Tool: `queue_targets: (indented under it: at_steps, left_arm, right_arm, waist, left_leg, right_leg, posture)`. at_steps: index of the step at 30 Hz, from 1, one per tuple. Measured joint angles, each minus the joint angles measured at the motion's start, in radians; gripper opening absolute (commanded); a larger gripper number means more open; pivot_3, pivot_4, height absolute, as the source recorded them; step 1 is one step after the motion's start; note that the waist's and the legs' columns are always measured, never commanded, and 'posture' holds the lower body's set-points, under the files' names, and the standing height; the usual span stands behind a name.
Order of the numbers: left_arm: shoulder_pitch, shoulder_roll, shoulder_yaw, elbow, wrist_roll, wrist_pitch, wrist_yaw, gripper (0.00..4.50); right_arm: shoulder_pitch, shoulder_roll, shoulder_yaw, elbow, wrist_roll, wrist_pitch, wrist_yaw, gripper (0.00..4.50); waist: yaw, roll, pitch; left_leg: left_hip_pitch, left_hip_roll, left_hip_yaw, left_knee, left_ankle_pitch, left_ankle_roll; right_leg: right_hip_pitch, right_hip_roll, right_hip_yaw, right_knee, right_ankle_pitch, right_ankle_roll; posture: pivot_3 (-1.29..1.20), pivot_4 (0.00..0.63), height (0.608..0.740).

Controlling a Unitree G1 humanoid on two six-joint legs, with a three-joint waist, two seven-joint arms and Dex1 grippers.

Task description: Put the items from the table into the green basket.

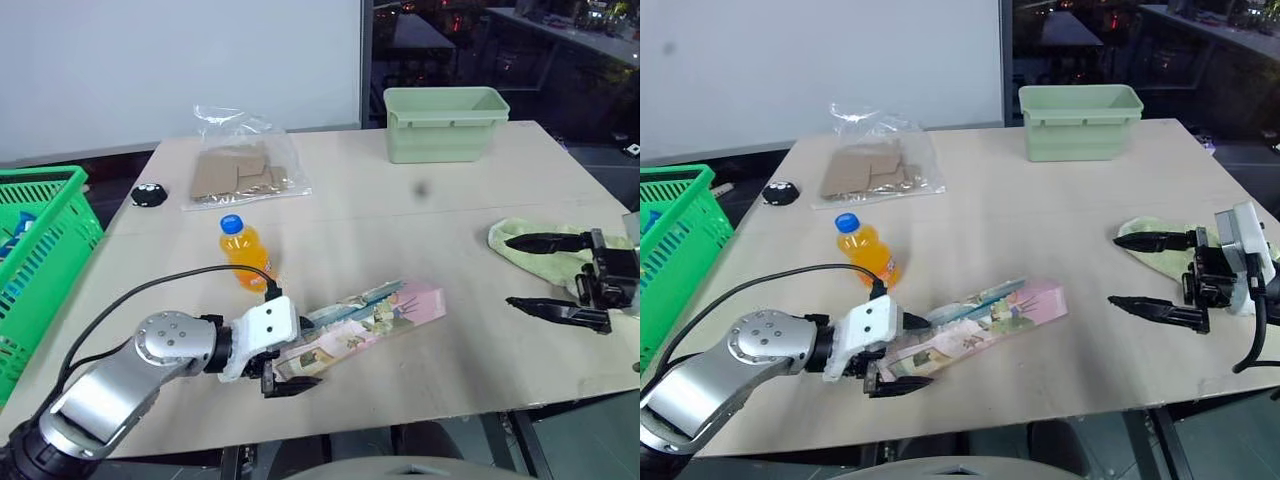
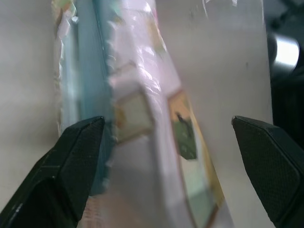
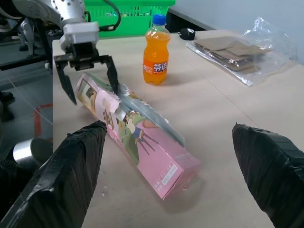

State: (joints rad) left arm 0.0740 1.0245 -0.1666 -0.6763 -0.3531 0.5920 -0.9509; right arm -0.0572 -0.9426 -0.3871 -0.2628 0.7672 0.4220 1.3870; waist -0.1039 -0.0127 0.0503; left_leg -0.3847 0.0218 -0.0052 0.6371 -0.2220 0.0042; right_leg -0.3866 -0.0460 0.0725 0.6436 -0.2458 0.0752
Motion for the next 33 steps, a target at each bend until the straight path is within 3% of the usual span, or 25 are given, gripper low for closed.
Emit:
queue_targets:
  at_steps: [9, 12, 14, 16, 19, 25, 33]
  left_arm:
    - [-0.033, -0.015, -0.082, 0.104, 0.201, -0.128, 0.026, 4.44]
    - [-0.034, -0.021, -0.083, 0.13, 0.226, -0.146, 0.021, 3.71]
    - [-0.032, -0.036, -0.083, 0.142, 0.227, -0.149, 0.016, 2.72]
    - [-0.032, -0.039, -0.081, 0.141, 0.228, -0.155, 0.014, 2.04]
    - [-0.032, -0.057, -0.078, 0.147, 0.231, -0.156, 0.013, 1.58]
    - [-0.045, -0.132, -0.031, 0.148, 0.167, -0.163, 0.005, 1.54]
    - [-0.317, -0.314, 0.167, 0.15, 0.024, -0.089, 0.145, 1.54]
  right_arm:
    - [0.001, -0.002, -0.007, -0.002, 0.0, -0.001, -0.002, 4.5]
    - [0.001, -0.004, -0.008, -0.002, 0.0, -0.001, -0.002, 4.5]
    - [0.001, -0.006, -0.012, -0.002, 0.0, -0.001, -0.001, 4.5]
    - [0.001, -0.009, -0.014, -0.002, 0.0, -0.001, -0.001, 4.5]
    - [0.002, -0.01, -0.014, -0.002, 0.0, 0.0, 0.002, 4.5]
    - [0.002, -0.023, -0.014, -0.002, 0.001, 0.004, 0.007, 4.5]
    - [-0.104, 0.004, -0.014, 0.057, 0.034, 0.015, -0.022, 4.5]
  waist:
    - [0.001, 0.0, 0.0]
    - [0.001, 0.0, 0.0]
    - [0.002, 0.0, 0.0]
    - [0.003, 0.0, 0.0]
    - [0.004, 0.0, 0.0]
    - [0.006, 0.0, 0.0]
    - [0.007, -0.001, 0.001]
  left_leg:
    - [0.001, 0.0, 0.0, 0.0, 0.0, 0.0]
    - [0.0, 0.0, 0.0, 0.0, 0.0, 0.0]
    - [-0.001, 0.0, 0.0, 0.0, 0.0, 0.0]
    - [0.0, 0.0, 0.0, 0.0, 0.0, 0.0]
    - [0.0, 0.0, 0.0, 0.0, 0.0, 0.0]
    - [-0.001, 0.0, 0.0, 0.0, 0.0, 0.0]
    - [0.0, -0.001, -0.001, 0.002, 0.0, 0.0]
  right_leg:
    - [0.001, 0.0, 0.0, 0.0, 0.0, 0.0]
    - [0.0, 0.0, 0.0, 0.0, 0.0, 0.0]
    - [0.0, 0.0, 0.0, 0.0, 0.0, 0.0]
    - [0.0, 0.0, 0.0, 0.0, 0.0, 0.0]
    - [0.0, 0.0, 0.0, 0.0, 0.0, 0.0]
    - [0.0, 0.0, 0.0, 0.0, 0.0, 0.0]
    - [0.002, 0.0, 0.0, 0.0, 0.001, 0.001]
  posture:
    - [-0.13, 0.0, 0.74]
    - [-0.13, 0.0, 0.74]
    - [-0.13, 0.0, 0.74]
    - [-0.13, 0.0, 0.74]
    - [-0.12, 0.0, 0.74]
    - [-0.11, 0.001, 0.74]
    - [-0.07, 0.0, 0.74]
